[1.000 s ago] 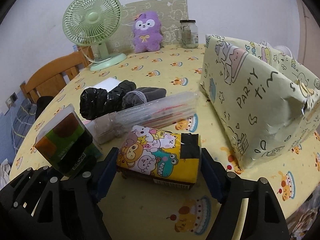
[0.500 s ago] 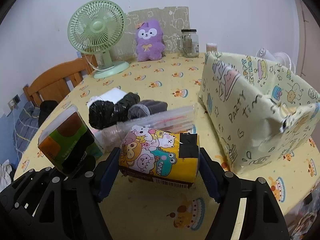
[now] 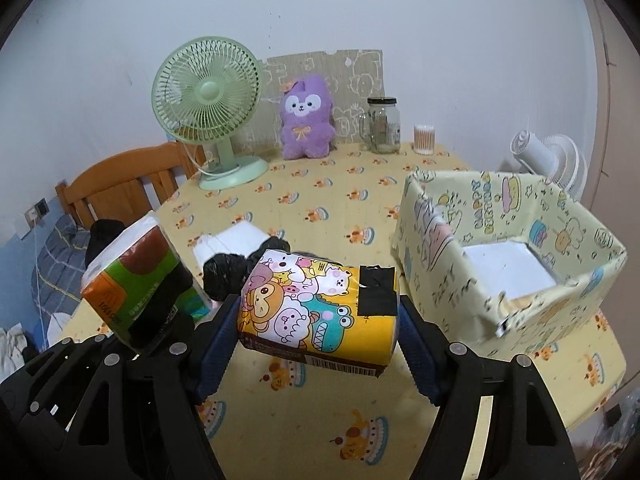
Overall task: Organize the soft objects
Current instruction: 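Grasp the yellow cartoon pack with the right tool while the left tool grasps the orange-green tissue pack, then lift both packs and carry them over the patterned storage box, then open both tools to drop the packs into the box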
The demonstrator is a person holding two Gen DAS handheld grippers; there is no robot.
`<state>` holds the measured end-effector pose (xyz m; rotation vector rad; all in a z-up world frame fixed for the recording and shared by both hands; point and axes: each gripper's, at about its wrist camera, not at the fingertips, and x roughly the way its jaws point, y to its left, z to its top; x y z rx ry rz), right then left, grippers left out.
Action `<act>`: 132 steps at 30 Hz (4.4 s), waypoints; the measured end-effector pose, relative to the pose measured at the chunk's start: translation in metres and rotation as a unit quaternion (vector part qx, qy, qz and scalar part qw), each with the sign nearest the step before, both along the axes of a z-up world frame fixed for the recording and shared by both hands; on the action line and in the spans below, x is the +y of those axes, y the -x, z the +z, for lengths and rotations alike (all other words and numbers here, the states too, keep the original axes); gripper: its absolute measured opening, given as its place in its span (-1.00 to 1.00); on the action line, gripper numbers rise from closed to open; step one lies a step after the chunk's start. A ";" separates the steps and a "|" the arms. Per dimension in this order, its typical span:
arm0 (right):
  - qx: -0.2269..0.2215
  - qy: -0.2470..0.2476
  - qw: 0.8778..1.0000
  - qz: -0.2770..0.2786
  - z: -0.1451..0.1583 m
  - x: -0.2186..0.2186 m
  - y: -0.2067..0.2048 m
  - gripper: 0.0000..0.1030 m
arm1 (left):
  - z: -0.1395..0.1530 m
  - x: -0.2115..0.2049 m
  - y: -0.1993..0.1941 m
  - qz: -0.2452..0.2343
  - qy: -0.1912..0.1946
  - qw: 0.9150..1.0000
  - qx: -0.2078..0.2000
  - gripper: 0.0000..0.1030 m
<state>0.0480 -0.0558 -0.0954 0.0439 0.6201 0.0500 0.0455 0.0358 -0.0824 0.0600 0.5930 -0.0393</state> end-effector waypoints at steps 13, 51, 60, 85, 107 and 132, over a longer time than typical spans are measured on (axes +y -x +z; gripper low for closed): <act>-0.025 0.008 1.000 0.004 0.037 -0.010 0.005 0.49 | 0.031 -0.012 0.004 -0.010 0.011 1.000 -0.023 -0.67; -0.063 0.030 0.997 -0.020 0.071 -0.093 -0.014 0.49 | 0.056 -0.093 -0.030 -0.051 0.022 0.997 -0.052 -0.67; -0.063 0.033 0.997 -0.038 0.068 -0.122 -0.023 0.49 | 0.052 -0.124 -0.042 -0.072 0.023 0.996 -0.048 -0.67; -0.023 0.022 0.994 -0.105 0.034 -0.196 -0.048 0.50 | 0.020 -0.199 -0.077 -0.154 -0.005 0.988 0.022 -0.20; -0.015 0.030 0.993 -0.110 0.037 -0.197 -0.056 0.88 | 0.023 -0.203 -0.079 -0.175 0.008 0.984 0.029 0.78; -0.056 0.043 0.993 -0.099 0.071 -0.153 -0.017 0.89 | 0.056 -0.160 -0.040 -0.155 0.012 0.988 -0.020 0.87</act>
